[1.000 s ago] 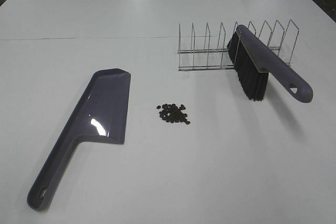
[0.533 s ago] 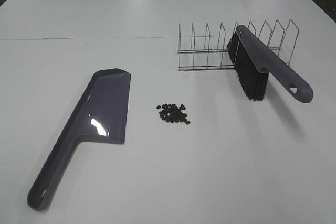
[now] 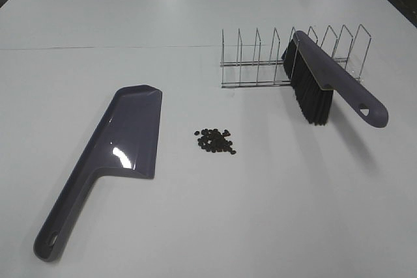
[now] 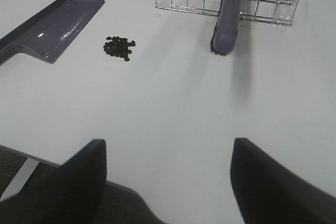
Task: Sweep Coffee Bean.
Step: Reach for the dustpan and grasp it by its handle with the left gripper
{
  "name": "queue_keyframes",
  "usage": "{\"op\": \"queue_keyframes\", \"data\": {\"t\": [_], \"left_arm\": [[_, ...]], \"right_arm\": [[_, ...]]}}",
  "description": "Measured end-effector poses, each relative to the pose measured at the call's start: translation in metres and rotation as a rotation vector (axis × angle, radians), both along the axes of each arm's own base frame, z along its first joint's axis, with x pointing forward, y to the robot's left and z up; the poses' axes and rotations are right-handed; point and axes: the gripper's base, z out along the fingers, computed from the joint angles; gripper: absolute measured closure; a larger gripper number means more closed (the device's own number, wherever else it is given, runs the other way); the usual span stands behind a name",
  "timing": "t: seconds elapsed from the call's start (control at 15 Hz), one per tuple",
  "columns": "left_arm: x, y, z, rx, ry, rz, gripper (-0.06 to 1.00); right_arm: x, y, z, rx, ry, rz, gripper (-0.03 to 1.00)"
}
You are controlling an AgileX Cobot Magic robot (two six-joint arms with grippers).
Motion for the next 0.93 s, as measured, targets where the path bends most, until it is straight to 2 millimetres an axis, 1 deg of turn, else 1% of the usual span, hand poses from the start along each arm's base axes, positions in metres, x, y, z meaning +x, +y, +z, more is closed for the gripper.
{"op": "queue_keyframes", "data": {"t": [0.07, 0.2, 0.27, 0.4, 0.47, 0.53, 0.73, 0.93], "left_arm": [[0.004, 0.0, 0.0, -0.009, 0.032, 0.004, -0.05], [0.017, 0.0, 0.005, -0.029, 0.176, 0.016, -0.05], [0.022, 0.001, 0.006, -0.03, 0.222, 0.016, -0.05], [0.04, 0.001, 0.01, -0.031, 0.389, 0.015, -0.05], [0.059, 0.001, 0.016, -0.03, 0.469, 0.017, -0.05], [0.065, 0.002, 0.018, -0.023, 0.486, 0.021, -0.05], [0.079, 0.006, 0.013, 0.012, 0.573, 0.041, -0.05], [0.108, 0.006, -0.002, -0.016, 0.755, 0.071, -0.05]], "right_arm": [[0.0, 0.0, 0.0, 0.0, 0.0, 0.0, 0.37], [0.0, 0.0, 0.0, 0.0, 0.0, 0.0, 0.37], [0.0, 0.0, 0.0, 0.0, 0.0, 0.0, 0.37], [0.0, 0.0, 0.0, 0.0, 0.0, 0.0, 0.37], [0.0, 0.0, 0.0, 0.0, 0.0, 0.0, 0.37], [0.0, 0.0, 0.0, 0.0, 0.0, 0.0, 0.37], [0.0, 0.0, 0.0, 0.0, 0.0, 0.0, 0.37], [0.0, 0.0, 0.0, 0.0, 0.0, 0.0, 0.37]]}}
